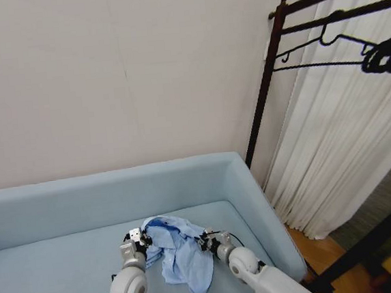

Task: Pick up the clothes from the sofa and hang them on the clothes hanger.

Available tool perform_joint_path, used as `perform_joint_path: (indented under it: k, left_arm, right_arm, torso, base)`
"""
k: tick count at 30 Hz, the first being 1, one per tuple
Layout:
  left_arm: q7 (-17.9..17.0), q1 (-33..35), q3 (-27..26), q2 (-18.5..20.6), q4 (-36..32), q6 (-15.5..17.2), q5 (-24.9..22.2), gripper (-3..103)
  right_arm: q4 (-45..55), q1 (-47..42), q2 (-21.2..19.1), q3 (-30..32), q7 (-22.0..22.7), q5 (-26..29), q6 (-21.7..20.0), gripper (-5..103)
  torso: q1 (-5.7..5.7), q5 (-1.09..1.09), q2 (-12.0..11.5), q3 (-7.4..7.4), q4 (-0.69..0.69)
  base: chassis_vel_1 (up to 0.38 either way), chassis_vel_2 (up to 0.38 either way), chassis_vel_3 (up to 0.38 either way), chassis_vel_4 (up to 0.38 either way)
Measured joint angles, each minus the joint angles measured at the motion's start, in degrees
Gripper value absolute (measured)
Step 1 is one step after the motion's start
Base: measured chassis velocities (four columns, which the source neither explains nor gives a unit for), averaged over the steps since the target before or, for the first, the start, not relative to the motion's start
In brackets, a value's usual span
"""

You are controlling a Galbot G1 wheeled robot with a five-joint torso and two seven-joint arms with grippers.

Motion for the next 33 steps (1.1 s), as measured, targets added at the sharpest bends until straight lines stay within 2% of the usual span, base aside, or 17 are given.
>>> perform_joint_path:
  k: [3, 4, 10, 13, 17, 22, 29, 33]
  left_arm:
    - [0.01, -0.06, 0.02, -0.04, 0.01, 0.00, -0.01, 0]
    - [0.02, -0.07, 0.02, -0.06, 0.02, 0.00, -0.01, 0]
    - [0.23, 0.04, 0.02, -0.05, 0.03, -0.05, 0.00, 0]
    - [0.94, 0.09, -0.05, 0.11, -0.11, -0.61, 0.12, 0]
    - [3.61, 0.12, -0.27, 1.06, -0.92, -2.62, 0.77, 0]
    - [6.56, -0.66, -0.55, 3.99, -2.87, -4.92, 0.96, 0]
    - [7.83, -1.51, -1.85, 9.04, -7.26, -4.97, -0.92, 0]
    - [7.72, 0.16, -7.31, 14.48, -13.27, -4.77, -4.45, 0]
  right_arm:
    - [0.04, -0.03, 0.05, 0.02, 0.03, -0.06, 0.03, 6]
    - [0.07, -0.05, 0.09, 0.03, 0.06, -0.16, 0.05, 1]
    - [0.75, -0.36, 0.41, 1.32, 0.66, -1.42, 0.22, 0]
    - [1.41, -0.41, 0.47, 2.36, 1.18, -2.22, 0.29, 0]
    - [3.64, 0.20, 0.14, 4.49, 2.36, -4.32, 0.60, 0]
    - [7.73, 3.11, -1.09, 5.71, 4.41, -5.04, 0.63, 0]
    - [12.11, 11.46, -3.46, 3.80, 6.80, -3.65, -0.27, 0]
    - [14.08, 19.23, -2.93, 0.20, 8.74, -1.00, -1.62, 0]
  torso:
    - [0.00, 0.00, 0.00, 0.00, 0.00]
    - [0.00, 0.00, 0.00, 0.00, 0.00]
    - [0.00, 0.00, 0.00, 0.00, 0.00]
    - [0.00, 0.00, 0.00, 0.00, 0.00]
    - [0.00, 0.00, 0.00, 0.00, 0.00]
    - [0.00, 0.01, 0.00, 0.00, 0.00]
    - [0.00, -0.01, -0.01, 0.00, -0.03]
    - [0.00, 0.00, -0.01, 0.00, 0.04]
  base:
    - [0.000, 0.000, 0.000, 0.000]
    - [0.000, 0.000, 0.000, 0.000]
    - [0.000, 0.000, 0.000, 0.000]
    - [0.000, 0.000, 0.000, 0.000]
    - [0.000, 0.000, 0.000, 0.000]
    - [0.000, 0.000, 0.000, 0.000]
    - [0.000, 0.000, 0.000, 0.000]
    - [0.000, 0.000, 0.000, 0.000]
